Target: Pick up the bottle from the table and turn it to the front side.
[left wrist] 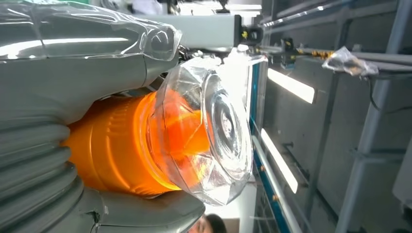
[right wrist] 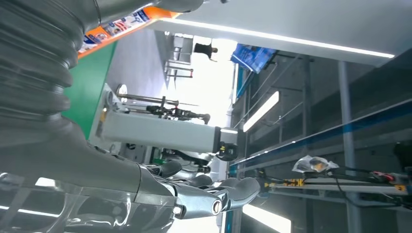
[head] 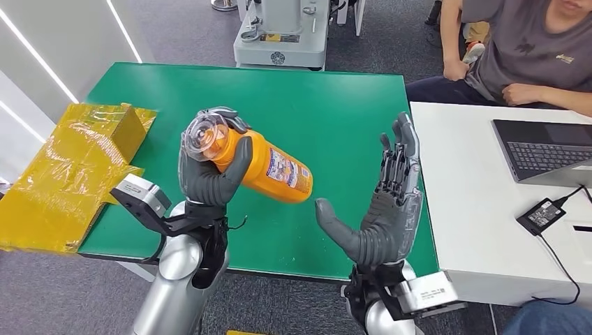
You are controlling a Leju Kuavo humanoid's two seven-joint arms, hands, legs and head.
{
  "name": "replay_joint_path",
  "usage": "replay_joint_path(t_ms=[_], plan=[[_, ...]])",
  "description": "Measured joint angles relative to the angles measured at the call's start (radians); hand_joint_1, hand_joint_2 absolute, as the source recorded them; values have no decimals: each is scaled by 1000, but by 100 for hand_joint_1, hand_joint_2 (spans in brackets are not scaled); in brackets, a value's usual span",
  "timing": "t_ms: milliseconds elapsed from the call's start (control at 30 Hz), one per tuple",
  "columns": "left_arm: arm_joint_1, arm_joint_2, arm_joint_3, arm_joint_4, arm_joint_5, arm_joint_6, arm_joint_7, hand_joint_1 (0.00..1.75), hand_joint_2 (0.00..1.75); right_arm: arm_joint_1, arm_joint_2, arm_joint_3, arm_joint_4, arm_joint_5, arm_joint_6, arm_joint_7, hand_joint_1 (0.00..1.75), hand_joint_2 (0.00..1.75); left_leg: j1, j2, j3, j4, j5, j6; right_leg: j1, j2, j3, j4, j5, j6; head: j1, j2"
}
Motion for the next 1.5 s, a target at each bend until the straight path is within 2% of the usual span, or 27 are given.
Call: replay_joint_path(t_ms=[200,433,600,767,1000,1267,1500], plan=[[15,33,36,-40,-117,103,-1,175,175,12,0,4,-18,-4,17,0,0,175,0,0,0,0,0,0,0,0,0,0,0,0,0,0],[36,114,93,-126,-455,175,84,175,175,35,0,4,-22,-5,35,0,0,175,0,0,0,0,0,0,0,0,0,0,0,0,0,0],[37,181,134,-146,-653,261,129,175,175,61,-2,3,-36,-14,30,0,0,175,0,0,0,0,0,0,0,0,0,0,0,0,0,0],[25,244,143,-137,-744,241,145,175,175,78,-4,3,-46,-25,33,0,0,175,0,0,0,0,0,0,0,0,0,0,0,-1,0,0],[-66,313,76,26,-898,144,146,175,175,94,-5,-5,-55,-27,58,0,0,175,0,0,1,0,0,0,0,0,0,0,0,-1,0,0],[-203,344,-28,301,-934,84,95,175,175,114,-6,-13,-68,-20,73,0,0,175,0,2,1,0,0,0,0,2,-1,1,0,-1,0,0],[-276,384,-79,462,-987,69,126,175,175,136,-6,-16,-78,-18,73,0,0,175,1,2,0,-1,0,-1,1,3,-2,1,0,-1,0,0]])
